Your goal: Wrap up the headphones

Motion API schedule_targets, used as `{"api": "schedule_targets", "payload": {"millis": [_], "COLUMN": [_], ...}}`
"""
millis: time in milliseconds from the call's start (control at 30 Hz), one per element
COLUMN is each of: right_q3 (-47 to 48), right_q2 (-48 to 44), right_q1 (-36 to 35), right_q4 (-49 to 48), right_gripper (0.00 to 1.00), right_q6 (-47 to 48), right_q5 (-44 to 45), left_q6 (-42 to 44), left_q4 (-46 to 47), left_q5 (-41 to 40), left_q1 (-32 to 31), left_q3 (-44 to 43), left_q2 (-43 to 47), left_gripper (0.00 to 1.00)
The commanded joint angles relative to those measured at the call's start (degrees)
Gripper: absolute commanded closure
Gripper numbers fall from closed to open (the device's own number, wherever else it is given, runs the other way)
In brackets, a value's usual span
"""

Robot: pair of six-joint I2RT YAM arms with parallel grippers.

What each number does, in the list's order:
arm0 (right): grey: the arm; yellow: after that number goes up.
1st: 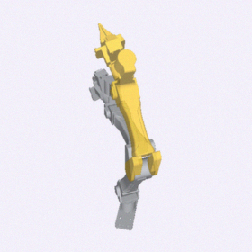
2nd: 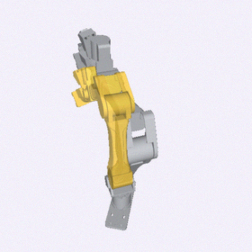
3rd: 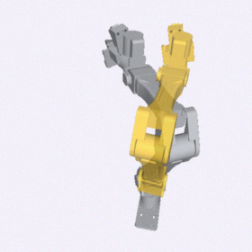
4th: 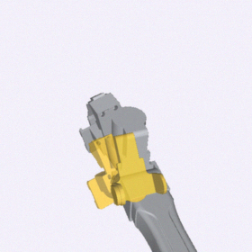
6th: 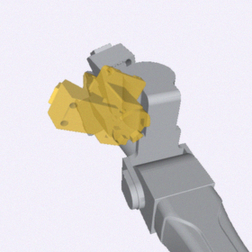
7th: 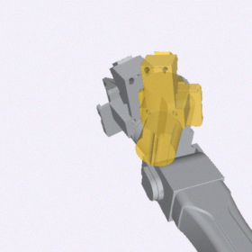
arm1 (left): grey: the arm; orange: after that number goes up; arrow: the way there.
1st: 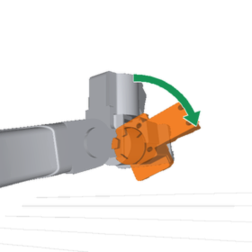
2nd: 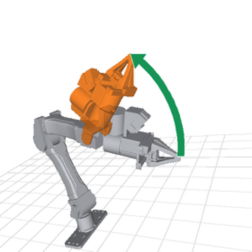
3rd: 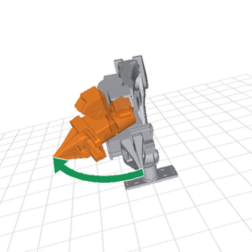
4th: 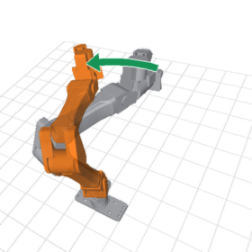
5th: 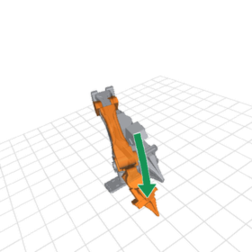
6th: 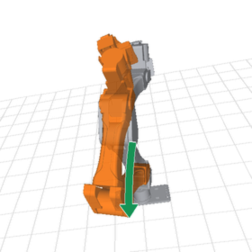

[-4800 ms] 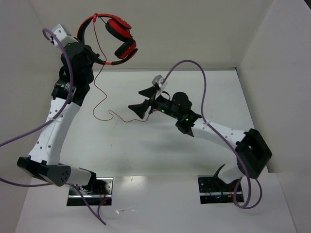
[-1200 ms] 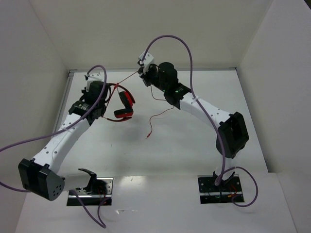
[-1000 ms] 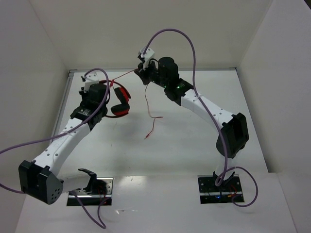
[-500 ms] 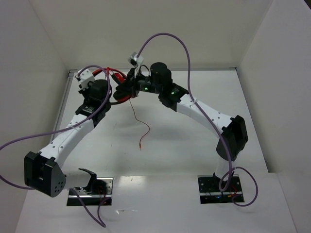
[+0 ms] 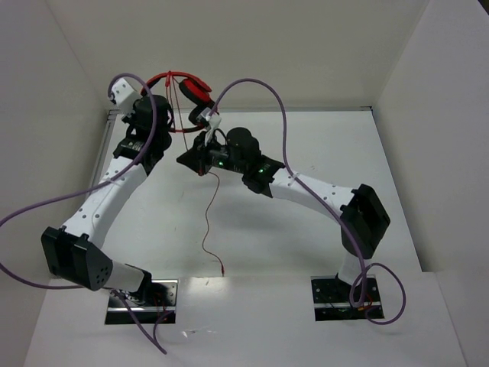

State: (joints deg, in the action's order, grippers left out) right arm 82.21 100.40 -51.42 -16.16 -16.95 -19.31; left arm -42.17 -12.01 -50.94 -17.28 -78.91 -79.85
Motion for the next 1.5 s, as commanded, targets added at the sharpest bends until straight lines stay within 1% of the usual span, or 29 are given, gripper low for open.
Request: {"api": "schedule_targets", "payload": {"millis": [0,33,133,167,200,333,400,533,600,700,867,1033,1100,1233,1300,1367,1400,1467], "right_q3": [-4.4,-5.3,-9.0,-12.0,-13.6,-20.0,-20.8,-20.3,-20.3,-20.3,-24.2,-25.5,-26.0,-26.1,-26.1,-26.7,-26.7,-27.3], "right_q2": [-2.2,-2.7,-3.3,-3.9,-4.5,-5.0,-4.5,-1.3,0.0,1.8,2.3,4.4,5.8,7.2,7.9,8.4,8.4,9.0], "right_q1": [-2.4,-2.4,-2.4,-2.4,-2.9,-4.1,-4.1,-4.1,-4.1,-4.1,-4.1,-4.1,-4.1,-4.1,-4.1,-3.6,-3.1,-2.3], "right_q4": [-7.0,-9.7,-13.5,-17.3,-19.2,-27.5,-28.7,-30.1,-30.8,-32.2,-36.2,-36.7,-37.3,-38.9,-40.2,-40.2,-40.2,-39.5], "right_gripper": [0.99,0.99,0.99,0.99,0.99,0.99,0.99,0.99,0.99,0.99,0.99,0.99,0.99,0.99,0.99,0.99,0.99,0.99], "right_q6": [-1.0,-1.0,-1.6,-1.6,-0.5,4.9,5.7,6.2,6.2,6.8,9.0,9.7,9.7,11.6,11.6,11.6,10.8,10.2], "right_q5": [2.3,3.2,6.7,7.4,8.1,13.3,17.1,18.4,19.8,22.1,26.9,28.5,28.5,31.3,33.7,33.7,36.2,37.8], "left_q6": [-9.8,-9.8,-12.3,-12.8,-12.8,-13.5,-14.9,-17.1,-17.8,-17.2,-16.1,-15.6,-15.6,-15.6,-15.6,-15.0,-14.5,-14.5], "left_q4": [7.7,7.7,6.0,6.0,6.0,4.1,3.4,3.4,2.9,2.9,2.3,1.2,1.2,0.7,0.0,0.0,0.0,0.0], "left_q5": [6.3,7.5,11.9,13.0,15.7,21.1,22.4,23.7,25.6,27.0,28.3,28.9,28.9,28.9,27.6,26.7,26.1,26.1], "left_q1": [1.4,1.4,1.4,1.4,1.4,1.4,1.4,1.4,1.4,1.4,1.4,1.4,1.4,1.4,1.4,1.4,1.4,1.4], "left_q3": [-7.1,-7.7,-10.5,-11.4,-12.2,-16.0,-16.0,-16.7,-17.9,-20.3,-22.1,-25.4,-25.4,-25.9,-25.9,-25.9,-25.9,-25.9], "left_q2": [-0.6,-0.6,-1.1,-1.6,-1.6,-2.9,-2.9,-2.4,-2.4,-2.4,-1.4,-0.8,-0.3,0.3,1.4,2.1,2.9,3.6], "left_gripper": [1.0,1.0,1.0,1.0,1.0,1.0,1.0,1.0,1.0,1.0,1.0,1.0,1.0,1.0,1.0,1.0,1.0,1.0]}}
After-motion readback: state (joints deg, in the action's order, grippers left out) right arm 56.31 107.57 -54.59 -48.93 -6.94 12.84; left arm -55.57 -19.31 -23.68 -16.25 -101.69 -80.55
